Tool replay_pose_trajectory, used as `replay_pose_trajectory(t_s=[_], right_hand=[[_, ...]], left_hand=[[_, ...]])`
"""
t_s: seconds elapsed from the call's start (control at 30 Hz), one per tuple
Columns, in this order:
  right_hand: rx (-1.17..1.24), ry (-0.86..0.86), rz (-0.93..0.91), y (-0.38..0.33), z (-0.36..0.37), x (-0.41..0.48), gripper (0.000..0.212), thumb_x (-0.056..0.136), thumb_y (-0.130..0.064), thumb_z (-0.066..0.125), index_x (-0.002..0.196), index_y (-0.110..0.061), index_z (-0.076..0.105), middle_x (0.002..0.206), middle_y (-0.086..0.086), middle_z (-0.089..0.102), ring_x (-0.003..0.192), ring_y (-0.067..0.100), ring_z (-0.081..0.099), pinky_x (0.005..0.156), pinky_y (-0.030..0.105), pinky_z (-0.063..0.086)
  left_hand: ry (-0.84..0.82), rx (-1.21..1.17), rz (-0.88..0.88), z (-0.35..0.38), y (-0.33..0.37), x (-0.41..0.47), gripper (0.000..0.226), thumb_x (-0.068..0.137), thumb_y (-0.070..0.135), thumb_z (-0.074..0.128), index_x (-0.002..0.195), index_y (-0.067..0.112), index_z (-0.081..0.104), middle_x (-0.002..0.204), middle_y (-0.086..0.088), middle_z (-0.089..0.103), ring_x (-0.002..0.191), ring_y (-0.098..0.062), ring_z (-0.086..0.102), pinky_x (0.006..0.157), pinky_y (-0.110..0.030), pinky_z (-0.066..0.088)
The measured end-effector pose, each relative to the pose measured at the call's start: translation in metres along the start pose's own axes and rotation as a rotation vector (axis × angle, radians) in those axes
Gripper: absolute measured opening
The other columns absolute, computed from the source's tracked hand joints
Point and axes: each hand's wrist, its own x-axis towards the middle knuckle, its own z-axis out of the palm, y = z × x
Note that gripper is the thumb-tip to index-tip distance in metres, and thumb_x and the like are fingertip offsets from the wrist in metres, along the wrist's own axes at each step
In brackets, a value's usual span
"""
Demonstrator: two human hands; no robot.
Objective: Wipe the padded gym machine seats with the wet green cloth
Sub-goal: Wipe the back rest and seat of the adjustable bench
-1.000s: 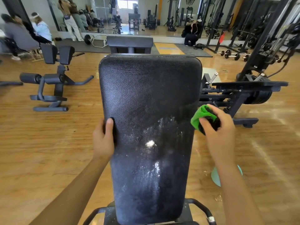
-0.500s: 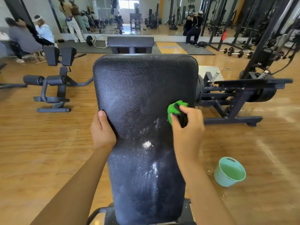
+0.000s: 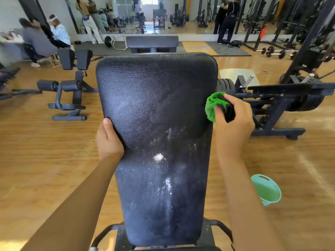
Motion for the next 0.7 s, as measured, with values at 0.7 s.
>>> replay_pose_trajectory(t_s=[0.7], right_hand=[[0.028, -0.077, -0.023, 0.020, -0.008, -0.005, 0.029, 0.084, -0.001, 0.067, 0.112, -0.006, 0.068, 0.107, 0.005, 0.063, 0.098, 0.000, 0.051, 0.089, 0.002, 0.034]], left_hand=[[0.009, 0.057, 0.029, -0.001, -0.003, -0.001, 0.056, 0.089, 0.055, 0.015, 0.076, 0.008, 0.042, 0.075, -0.012, 0.046, 0.072, -0.018, 0.035, 0.065, -0.033, 0.023]])
